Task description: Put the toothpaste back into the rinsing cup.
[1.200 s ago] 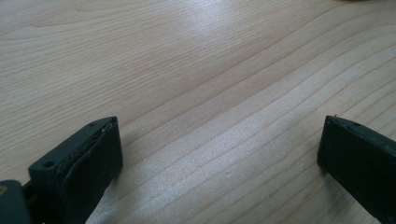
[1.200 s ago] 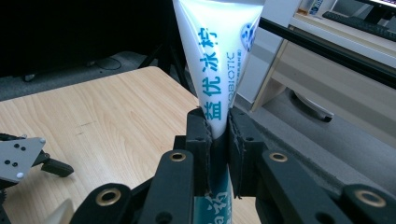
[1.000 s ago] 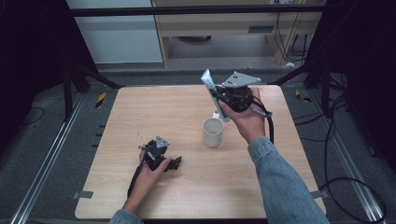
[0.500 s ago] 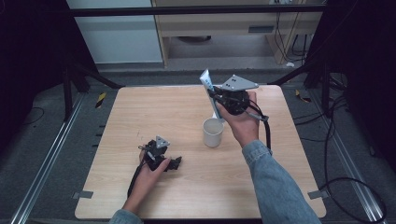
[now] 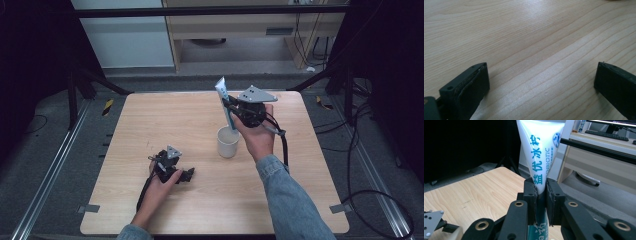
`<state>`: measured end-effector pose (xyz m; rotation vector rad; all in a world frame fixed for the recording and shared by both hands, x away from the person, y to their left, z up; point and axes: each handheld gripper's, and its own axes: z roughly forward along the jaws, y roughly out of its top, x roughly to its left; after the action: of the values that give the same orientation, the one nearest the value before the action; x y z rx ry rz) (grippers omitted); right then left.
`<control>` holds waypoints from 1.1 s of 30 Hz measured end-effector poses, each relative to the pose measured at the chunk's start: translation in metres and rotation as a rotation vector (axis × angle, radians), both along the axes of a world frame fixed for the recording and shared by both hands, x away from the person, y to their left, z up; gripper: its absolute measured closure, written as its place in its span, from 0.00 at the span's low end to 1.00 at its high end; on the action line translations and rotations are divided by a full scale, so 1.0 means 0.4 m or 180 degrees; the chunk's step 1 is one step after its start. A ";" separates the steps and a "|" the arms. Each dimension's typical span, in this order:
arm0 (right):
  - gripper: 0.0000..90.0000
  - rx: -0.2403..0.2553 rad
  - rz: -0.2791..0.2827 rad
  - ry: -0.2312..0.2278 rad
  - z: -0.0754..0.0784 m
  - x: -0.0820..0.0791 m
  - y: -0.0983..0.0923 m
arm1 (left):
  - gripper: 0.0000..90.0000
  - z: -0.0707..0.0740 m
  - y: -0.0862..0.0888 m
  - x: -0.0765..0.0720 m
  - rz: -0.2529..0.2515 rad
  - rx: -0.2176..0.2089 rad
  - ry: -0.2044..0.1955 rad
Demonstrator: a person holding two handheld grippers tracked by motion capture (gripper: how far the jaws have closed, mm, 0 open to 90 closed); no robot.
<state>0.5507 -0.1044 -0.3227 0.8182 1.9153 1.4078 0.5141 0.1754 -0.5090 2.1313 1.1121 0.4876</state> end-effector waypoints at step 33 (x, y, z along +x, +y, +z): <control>0.89 0.0271 -0.0188 0.0080 -0.070 0.000 -0.001 | 0.00 0.000 0.000 0.000 0.0001 0.0002 -0.0001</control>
<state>0.5509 -0.1049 -0.3509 0.9293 1.8450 1.4581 0.5141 0.1755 -0.5090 2.1317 1.1122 0.4884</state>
